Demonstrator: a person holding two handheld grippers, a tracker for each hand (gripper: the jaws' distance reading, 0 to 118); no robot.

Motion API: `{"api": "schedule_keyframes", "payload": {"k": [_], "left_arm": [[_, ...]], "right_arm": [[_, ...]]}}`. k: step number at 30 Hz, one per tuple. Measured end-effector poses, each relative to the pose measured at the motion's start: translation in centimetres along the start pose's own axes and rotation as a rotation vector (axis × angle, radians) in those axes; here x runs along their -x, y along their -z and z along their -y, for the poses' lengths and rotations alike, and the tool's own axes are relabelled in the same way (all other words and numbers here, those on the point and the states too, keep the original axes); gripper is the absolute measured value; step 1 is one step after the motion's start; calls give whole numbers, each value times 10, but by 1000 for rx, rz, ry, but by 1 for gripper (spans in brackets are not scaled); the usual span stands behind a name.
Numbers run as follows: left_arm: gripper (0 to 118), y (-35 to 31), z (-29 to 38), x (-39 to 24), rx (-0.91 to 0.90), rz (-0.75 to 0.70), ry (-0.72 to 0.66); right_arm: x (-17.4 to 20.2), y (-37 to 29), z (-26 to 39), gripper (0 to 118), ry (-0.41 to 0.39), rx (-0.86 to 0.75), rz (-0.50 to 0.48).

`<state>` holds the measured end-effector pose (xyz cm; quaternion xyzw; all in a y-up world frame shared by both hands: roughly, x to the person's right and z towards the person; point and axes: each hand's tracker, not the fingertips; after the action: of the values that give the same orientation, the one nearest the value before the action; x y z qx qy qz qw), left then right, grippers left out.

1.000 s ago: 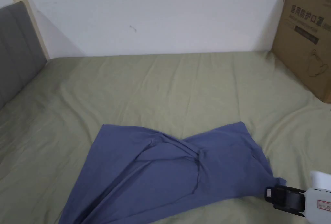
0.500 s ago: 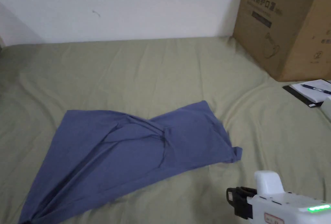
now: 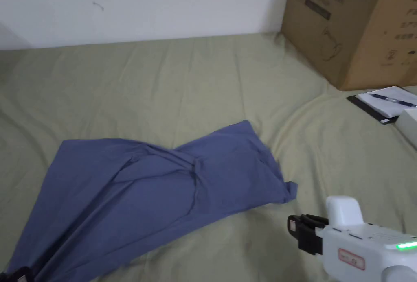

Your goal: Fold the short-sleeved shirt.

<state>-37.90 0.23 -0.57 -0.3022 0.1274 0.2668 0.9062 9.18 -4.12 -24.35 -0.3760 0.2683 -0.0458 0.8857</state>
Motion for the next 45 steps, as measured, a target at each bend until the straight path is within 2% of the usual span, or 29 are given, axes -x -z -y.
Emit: {"api": "schedule_keyframes", "payload": {"k": [3, 9, 10, 12, 13, 14, 19, 20, 21, 22, 23, 24, 25, 28, 30, 33, 35, 40, 43, 45], "left_arm": [[0, 1, 0, 11, 5, -34, -23], [0, 8, 10, 58, 59, -100, -60], [8, 12, 12, 65, 76, -127, -66], [74, 21, 15, 76, 134, -197, -76], [100, 26, 21, 78, 140, -212, -78], [115, 29, 23, 81, 120, -205, -71], [114, 45, 25, 83, 133, -228, -29], [102, 51, 24, 84, 169, -232, -18], [70, 56, 26, 83, 167, -222, -22], [31, 58, 26, 82, 168, -222, -22], [14, 60, 27, 77, 163, -316, 14], [9, 58, 27, 77, 153, -251, 17], [9, 56, 28, 73, 183, -196, 2], [7, 52, 24, 69, 176, -223, 17], [7, 50, 21, 71, 178, -218, 25], [7, 44, 16, 67, 172, -215, 31], [7, 41, 13, 64, 159, -211, 30], [7, 39, 13, 61, 147, -180, 11], [7, 40, 17, 70, 159, -176, -15], [7, 42, 16, 73, 158, -168, -41]], "right_arm": [[2, 4, -5, 0, 13, 3, -23], [14, 16, -13, 0, -16, 12, -43], [16, 18, -14, 0, -17, 15, -48], [18, 24, -13, 0, -10, 25, -60], [19, 26, -12, 0, -6, 31, -65], [20, 28, -11, 0, -6, 36, -70], [24, 38, -7, 0, -8, 74, -77], [26, 39, -8, 0, -8, 80, -78], [27, 40, -8, 0, -10, 85, -78], [28, 41, -8, 0, -13, 87, -77], [29, 41, -8, 0, -16, 91, -76], [30, 42, -8, 0, -17, 95, -75], [31, 42, -9, 0, -19, 99, -78], [36, 44, -14, 0, -14, 117, -87], [43, 46, -24, 0, 7, 124, -130], [72, 57, -53, 0, -77, 129, -175], [98, 76, -80, 0, -144, 130, -235], [184, 155, -150, 0, -228, 172, -376], [240, 225, -183, 0, -263, 223, -422], [276, 273, -201, 0, -292, 284, -404]]}}
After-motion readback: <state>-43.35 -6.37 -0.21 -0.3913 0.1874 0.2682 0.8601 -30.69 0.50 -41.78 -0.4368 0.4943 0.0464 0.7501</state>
